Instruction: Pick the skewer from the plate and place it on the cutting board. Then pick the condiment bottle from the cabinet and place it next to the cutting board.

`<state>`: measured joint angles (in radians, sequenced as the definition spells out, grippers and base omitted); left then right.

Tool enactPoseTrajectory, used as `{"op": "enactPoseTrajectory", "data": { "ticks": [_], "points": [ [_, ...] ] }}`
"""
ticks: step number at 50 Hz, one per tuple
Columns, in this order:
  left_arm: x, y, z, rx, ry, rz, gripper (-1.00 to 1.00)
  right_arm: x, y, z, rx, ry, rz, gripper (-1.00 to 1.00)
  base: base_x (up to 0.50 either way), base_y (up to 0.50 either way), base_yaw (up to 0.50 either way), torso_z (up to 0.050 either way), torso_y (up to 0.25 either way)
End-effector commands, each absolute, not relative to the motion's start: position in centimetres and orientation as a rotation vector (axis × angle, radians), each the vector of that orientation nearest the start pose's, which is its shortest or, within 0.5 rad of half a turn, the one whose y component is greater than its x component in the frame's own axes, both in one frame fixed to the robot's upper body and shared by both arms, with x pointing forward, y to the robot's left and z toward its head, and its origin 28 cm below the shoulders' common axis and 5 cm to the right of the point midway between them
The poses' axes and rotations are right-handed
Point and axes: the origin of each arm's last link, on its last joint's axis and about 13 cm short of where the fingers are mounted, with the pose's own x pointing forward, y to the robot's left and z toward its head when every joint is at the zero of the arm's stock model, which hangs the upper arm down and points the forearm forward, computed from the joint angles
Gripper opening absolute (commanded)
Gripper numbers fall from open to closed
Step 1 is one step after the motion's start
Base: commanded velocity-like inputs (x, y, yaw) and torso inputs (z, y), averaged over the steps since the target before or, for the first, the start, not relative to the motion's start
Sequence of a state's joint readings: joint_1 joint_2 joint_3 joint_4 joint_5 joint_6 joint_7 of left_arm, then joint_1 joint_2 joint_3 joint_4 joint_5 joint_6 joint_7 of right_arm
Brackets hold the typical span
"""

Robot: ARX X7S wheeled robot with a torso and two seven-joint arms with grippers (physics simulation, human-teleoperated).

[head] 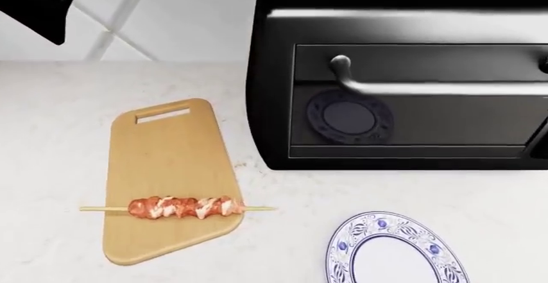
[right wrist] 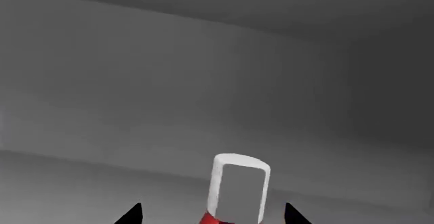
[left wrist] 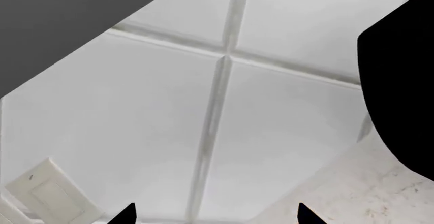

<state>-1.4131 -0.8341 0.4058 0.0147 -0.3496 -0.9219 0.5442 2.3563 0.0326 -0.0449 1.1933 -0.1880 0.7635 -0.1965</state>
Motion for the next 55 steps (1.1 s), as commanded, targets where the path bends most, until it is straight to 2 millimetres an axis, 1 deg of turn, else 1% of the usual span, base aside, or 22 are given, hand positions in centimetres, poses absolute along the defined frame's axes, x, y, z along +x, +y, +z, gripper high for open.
{"op": "enactPoseTrajectory", "data": {
  "ticks": [1,7,8,21,33,40,55],
  "points": [
    [29.0,37.2,37.9,0.566,-0.108,-0.232,1.00,30.8,-13.2,56.2,-0.085,-0.273,-0.019,1.00,0.20,0.00,0.00,0.000,0.000],
    [29.1,37.1,38.0,0.571,-0.108,-0.235,1.00,31.0,-13.9,55.9,-0.065,-0.256,-0.059,1.00,0.20,0.00,0.00,0.000,0.000],
    [29.1,37.0,38.0,0.572,-0.108,-0.236,1.00,31.0,-14.0,55.9,-0.068,-0.255,-0.064,-1.00,0.20,0.00,0.00,0.000,0.000],
    [29.0,37.1,38.4,0.570,-0.119,-0.238,1.00,30.9,-13.8,56.3,-0.155,-0.285,-0.058,-1.00,0.02,0.00,0.00,0.000,-0.003],
    [29.2,37.2,38.1,0.561,-0.127,-0.238,1.00,30.4,-12.9,57.6,-0.227,-0.409,-0.076,-1.00,0.00,0.00,0.00,0.000,-0.002],
    [29.0,37.3,38.1,0.555,-0.131,-0.238,1.00,30.0,-12.4,58.1,-0.264,-0.451,-0.089,-1.00,-0.47,0.00,0.00,0.000,0.000],
    [29.0,37.3,38.2,0.546,-0.138,-0.241,1.00,29.5,-12.1,58.8,-0.270,-0.509,-0.078,-1.00,-0.50,0.00,0.00,0.000,-0.001]
  ]
}}
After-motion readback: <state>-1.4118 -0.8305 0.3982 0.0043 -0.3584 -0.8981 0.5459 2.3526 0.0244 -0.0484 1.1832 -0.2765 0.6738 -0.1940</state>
